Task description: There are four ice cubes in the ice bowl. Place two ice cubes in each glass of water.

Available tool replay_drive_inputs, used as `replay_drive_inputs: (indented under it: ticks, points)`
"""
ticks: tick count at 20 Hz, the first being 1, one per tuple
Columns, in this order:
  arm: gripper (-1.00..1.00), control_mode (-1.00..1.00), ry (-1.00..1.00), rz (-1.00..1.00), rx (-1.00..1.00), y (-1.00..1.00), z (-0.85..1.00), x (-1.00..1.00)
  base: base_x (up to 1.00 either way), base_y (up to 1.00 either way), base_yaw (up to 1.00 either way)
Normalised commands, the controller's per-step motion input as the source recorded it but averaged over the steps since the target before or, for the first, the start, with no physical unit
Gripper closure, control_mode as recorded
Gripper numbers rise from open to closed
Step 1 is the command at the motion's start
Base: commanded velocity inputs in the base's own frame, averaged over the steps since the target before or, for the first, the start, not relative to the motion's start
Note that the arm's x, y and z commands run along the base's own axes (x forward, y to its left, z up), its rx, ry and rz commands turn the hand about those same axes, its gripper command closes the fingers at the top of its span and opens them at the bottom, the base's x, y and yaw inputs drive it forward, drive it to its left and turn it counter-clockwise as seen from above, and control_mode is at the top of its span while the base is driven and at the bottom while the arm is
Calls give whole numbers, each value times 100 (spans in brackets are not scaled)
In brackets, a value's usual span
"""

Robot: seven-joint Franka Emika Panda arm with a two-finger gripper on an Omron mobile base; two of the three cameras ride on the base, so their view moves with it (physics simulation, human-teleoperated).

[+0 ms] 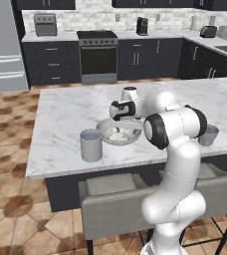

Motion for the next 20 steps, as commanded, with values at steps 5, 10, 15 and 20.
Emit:
replay_drive_inputs:
  ticks: [5,10,15,20]
  points:
    - [-100,-100,0,-5,-1,0,-23,21,0,0,0]
    - [-100,-100,0,-3,-3,0,-36,10,0,0,0]
    - [-100,-100,0,-3,-3,-1,-37,5,0,0,0]
    - [-100,-100,0,-3,-1,-3,-25,16,0,0,0]
